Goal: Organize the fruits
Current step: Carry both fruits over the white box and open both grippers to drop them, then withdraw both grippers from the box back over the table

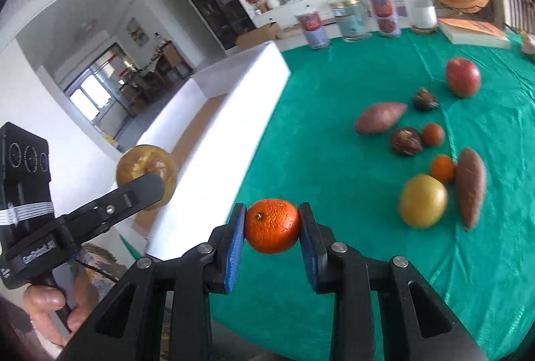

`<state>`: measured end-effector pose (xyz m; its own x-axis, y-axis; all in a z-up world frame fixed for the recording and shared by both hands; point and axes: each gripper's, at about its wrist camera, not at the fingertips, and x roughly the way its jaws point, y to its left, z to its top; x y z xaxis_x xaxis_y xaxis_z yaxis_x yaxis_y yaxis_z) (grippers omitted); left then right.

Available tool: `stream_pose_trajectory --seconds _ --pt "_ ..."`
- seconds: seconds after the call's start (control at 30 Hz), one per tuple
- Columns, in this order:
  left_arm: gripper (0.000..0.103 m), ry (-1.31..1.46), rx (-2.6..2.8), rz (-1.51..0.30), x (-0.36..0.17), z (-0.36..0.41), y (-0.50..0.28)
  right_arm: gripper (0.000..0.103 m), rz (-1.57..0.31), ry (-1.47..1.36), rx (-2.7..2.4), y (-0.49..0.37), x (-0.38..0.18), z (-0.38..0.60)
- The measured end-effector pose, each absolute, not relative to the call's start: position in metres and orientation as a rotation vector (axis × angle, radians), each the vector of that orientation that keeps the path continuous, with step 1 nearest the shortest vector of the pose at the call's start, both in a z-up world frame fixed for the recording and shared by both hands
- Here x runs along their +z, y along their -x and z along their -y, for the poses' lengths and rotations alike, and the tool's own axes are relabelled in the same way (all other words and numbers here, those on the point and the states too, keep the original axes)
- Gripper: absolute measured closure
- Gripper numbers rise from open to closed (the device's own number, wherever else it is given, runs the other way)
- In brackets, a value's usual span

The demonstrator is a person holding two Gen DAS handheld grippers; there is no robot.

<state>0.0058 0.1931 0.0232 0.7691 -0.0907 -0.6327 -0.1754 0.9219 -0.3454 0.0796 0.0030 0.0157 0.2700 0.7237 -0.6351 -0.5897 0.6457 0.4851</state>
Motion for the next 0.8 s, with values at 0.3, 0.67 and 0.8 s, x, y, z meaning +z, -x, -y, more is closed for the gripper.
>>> stream_pose_trajectory --seconds 0.3,0.67,0.8 --pt "0.053 0.372 0.473 -0.775 -0.02 -0.318 0.005 0.072 -1.008 0.007 1.144 -0.048 0.013 -0.154" --pt "0.043 0.39 0.561 -0.83 -0.054 -0.345 0.016 0.058 -1.034 0.168 1.09 -0.057 -0.007 -0.224" --pt "0.016 0.372 0.59 -0.764 -0.04 -0.341 0.023 0.022 -0.937 0.116 1.042 -0.064 0.013 -0.193"
